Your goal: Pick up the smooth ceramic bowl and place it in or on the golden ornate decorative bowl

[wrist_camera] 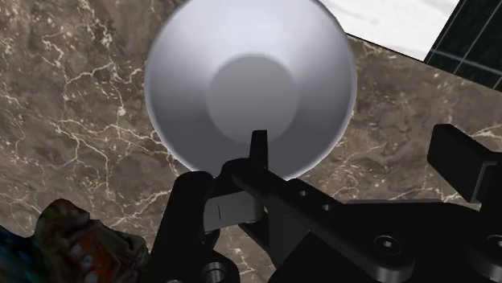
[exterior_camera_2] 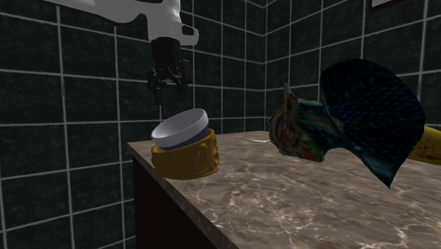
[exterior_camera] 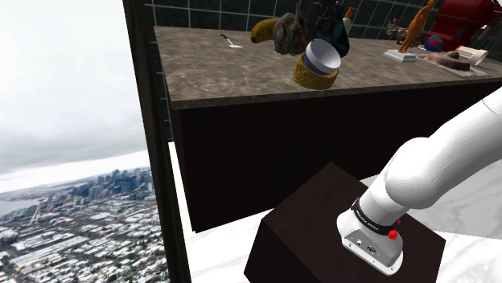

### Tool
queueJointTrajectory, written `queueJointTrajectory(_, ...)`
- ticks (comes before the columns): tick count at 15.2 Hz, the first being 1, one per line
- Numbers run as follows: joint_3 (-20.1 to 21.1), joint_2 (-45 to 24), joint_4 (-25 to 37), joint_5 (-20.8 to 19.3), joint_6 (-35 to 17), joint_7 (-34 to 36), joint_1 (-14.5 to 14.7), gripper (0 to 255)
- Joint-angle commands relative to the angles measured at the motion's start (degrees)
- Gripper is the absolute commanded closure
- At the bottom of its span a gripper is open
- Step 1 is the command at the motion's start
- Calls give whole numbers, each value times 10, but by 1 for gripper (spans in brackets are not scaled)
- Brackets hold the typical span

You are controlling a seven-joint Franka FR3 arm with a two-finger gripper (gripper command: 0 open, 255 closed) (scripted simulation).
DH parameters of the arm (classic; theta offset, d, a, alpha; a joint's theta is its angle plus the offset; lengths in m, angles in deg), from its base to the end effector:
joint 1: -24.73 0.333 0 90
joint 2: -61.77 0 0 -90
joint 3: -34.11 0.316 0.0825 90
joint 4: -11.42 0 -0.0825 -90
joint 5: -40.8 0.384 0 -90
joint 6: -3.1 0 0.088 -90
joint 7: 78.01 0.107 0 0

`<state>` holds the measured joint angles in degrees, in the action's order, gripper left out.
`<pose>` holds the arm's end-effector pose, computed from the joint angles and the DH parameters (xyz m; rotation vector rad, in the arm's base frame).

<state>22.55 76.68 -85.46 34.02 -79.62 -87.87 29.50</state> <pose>0.4517 -0.0831 0.6864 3.0747 0.0685 -0.0027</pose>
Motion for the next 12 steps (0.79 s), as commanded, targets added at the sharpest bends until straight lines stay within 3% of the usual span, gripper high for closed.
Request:
queueJointTrajectory(1,0,0,0,0,0,0,0,0)
queueJointTrajectory(5,0,-39,119,6,80,-7,2,0)
queueJointTrajectory(12,0,-39,119,6,80,-7,2,0)
